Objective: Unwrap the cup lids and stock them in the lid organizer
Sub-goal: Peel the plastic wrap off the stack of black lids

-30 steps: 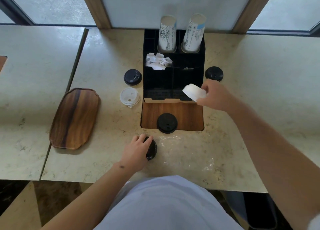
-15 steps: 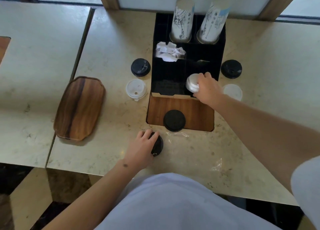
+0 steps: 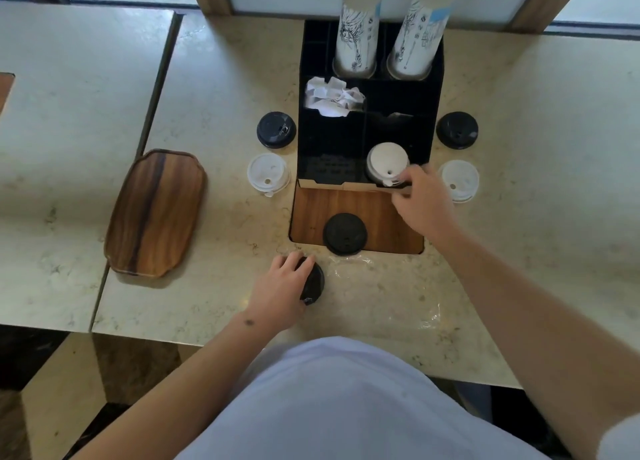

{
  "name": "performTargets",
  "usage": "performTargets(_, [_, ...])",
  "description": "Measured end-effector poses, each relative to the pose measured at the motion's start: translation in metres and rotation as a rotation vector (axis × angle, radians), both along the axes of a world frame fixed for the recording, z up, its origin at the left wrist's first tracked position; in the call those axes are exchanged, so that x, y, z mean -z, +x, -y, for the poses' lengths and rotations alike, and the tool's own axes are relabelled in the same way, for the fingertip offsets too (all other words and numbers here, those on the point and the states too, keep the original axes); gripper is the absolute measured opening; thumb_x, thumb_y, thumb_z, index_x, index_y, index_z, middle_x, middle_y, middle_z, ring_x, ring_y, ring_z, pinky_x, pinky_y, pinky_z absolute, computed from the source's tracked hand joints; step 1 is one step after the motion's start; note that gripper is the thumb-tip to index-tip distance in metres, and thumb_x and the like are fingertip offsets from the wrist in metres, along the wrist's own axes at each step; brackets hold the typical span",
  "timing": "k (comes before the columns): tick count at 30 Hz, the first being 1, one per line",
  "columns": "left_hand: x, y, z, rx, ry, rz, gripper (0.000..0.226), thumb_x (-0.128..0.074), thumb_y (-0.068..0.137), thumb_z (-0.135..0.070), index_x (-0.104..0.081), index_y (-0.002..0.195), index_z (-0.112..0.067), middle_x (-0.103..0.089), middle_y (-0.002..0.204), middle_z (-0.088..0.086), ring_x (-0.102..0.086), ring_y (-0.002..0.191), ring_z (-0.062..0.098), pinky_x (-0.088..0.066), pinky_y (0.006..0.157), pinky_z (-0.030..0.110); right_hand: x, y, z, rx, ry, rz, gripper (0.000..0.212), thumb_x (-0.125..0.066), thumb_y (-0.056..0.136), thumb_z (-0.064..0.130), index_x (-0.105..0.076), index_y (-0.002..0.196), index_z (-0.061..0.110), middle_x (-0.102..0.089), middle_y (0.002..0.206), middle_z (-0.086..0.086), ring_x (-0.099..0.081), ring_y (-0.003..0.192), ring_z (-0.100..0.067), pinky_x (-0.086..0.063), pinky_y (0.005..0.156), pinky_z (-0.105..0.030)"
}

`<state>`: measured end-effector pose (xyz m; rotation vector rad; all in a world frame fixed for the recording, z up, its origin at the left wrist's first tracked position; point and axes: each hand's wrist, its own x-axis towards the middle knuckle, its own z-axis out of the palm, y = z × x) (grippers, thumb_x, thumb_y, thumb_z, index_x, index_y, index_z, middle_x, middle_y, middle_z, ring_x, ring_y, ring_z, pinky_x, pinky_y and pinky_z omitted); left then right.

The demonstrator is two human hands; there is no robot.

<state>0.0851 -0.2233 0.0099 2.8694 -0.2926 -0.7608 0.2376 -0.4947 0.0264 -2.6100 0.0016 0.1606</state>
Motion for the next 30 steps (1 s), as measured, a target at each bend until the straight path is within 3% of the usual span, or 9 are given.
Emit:
performTargets(6, [-0.001, -0.002, 0.0, -0.013, -0.019, 0.004, 0.094, -0.077, 0.082, -0.023, -0.022, 0.158, -0.025, -0.032, 0.158, 0.002, -0.032, 0.139, 0.03, -0.054, 0.098, 0.04, -0.001, -0.127, 0.042, 0.244, 0.133, -0.209, 0.007, -0.063, 0.091, 0.017, -0.063, 0.092, 0.023, -0.065, 0.086, 0.006, -0.06, 0.077, -0.008, -0.037, 0.061, -0.017])
performTargets(11, [-0.002, -0.004, -0.004, -0.014, -0.079, -0.035, 0.101, -0.081, 0.08, -0.036, -0.02, 0.16, -0.03, -0.02, 0.166, 0.008, -0.017, 0.15, 0.036, -0.036, 0.117, 0.05, 0.009, -0.176, 0.057, 0.122, -0.075, -0.374, 0.025, -0.053, 0.1, 0.02, -0.067, 0.12, 0.016, -0.066, 0.09, 0.006, -0.06, 0.075, -0.01, -0.046, 0.065, -0.027])
performTargets(14, [-0.003, -0.009, -0.006, -0.254, -0.234, -0.036, 0.099, -0.08, 0.08, -0.049, -0.025, 0.159, -0.027, -0.024, 0.165, 0.009, -0.019, 0.15, 0.036, -0.029, 0.119, 0.051, 0.01, -0.172, 0.051, 0.082, -0.088, -0.377, 0.031, -0.047, 0.103, 0.017, -0.069, 0.125, 0.015, -0.073, 0.102, -0.004, -0.067, 0.088, -0.019, -0.055, 0.081, -0.035])
performTargets(16, [-0.001, -0.012, -0.01, -0.526, -0.346, 0.012, 0.083, -0.077, 0.086, -0.043, -0.036, 0.154, -0.018, -0.041, 0.154, 0.01, -0.04, 0.14, 0.031, -0.039, 0.111, 0.045, 0.01, -0.165, 0.047, 0.156, -0.008, -0.444, 0.033, -0.047, 0.104, 0.014, -0.065, 0.132, 0.015, -0.07, 0.119, -0.004, -0.065, 0.103, -0.021, -0.051, 0.086, -0.031])
performTargets(18, [0.002, -0.013, -0.015, -0.756, -0.398, -0.061, 0.071, -0.075, 0.09, -0.039, -0.045, 0.148, -0.011, -0.059, 0.134, 0.012, -0.06, 0.116, 0.028, -0.052, 0.094, 0.04, 0.013, -0.158, 0.041, 0.299, 0.129, -0.561, 0.031, -0.047, 0.103, 0.006, -0.064, 0.128, 0.008, -0.068, 0.12, -0.01, -0.063, 0.101, -0.024, -0.053, 0.08, -0.031])
performTargets(20, [0.004, -0.015, -0.02, -0.913, -0.477, -0.21, 0.057, -0.076, 0.09, -0.032, -0.055, 0.136, -0.006, -0.071, 0.107, 0.013, -0.067, 0.087, 0.025, -0.058, 0.08, 0.043, 0.013, -0.151, 0.033, 0.53, 0.39, -0.713, 0.03, -0.04, 0.101, -0.005, -0.062, 0.121, -0.006, -0.066, 0.106, -0.021, -0.064, 0.085, -0.029, -0.059, 0.073, -0.038])
performTargets(22, [0.007, -0.02, -0.022, -0.998, -0.545, -0.284, 0.04, -0.079, 0.087, -0.023, -0.063, 0.121, -0.008, -0.074, 0.086, 0.015, -0.066, 0.068, 0.024, -0.061, 0.076, 0.046, 0.011, -0.148, 0.026, 0.674, 0.578, -0.798, 0.026, -0.037, 0.102, -0.007, -0.06, 0.115, -0.012, -0.064, 0.09, -0.023, -0.063, 0.071, -0.029, -0.059, 0.055, -0.032])
performTargets(27, [0.015, -0.03, -0.023, -1.049, -0.607, -0.314, 0.017, -0.078, 0.085, -0.012, -0.073, 0.102, -0.013, -0.077, 0.079, 0.021, -0.065, 0.061, 0.024, -0.062, 0.077, 0.052, 0.009, -0.155, 0.023, 0.408, 0.447, -0.827, 0.029, -0.05, 0.099, 0.003, -0.065, 0.074, 0.006, -0.067, 0.068, -0.007, -0.055, 0.057, -0.015, -0.039, 0.055, -0.03])
performTargets(30, [0.014, -0.032, -0.022, -1.043, -0.651, -0.323, 0.01, -0.075, 0.086, -0.006, -0.075, 0.095, -0.012, -0.075, 0.085, 0.028, -0.064, 0.064, 0.025, -0.061, 0.076, 0.051, 0.004, -0.159, 0.021, 0.296, 0.621, -0.888, 0.023, -0.062, 0.096, 0.004, -0.061, 0.074, 0.004, -0.071, 0.079, -0.004, -0.069, 0.07, -0.01, -0.05, 0.063, -0.026])
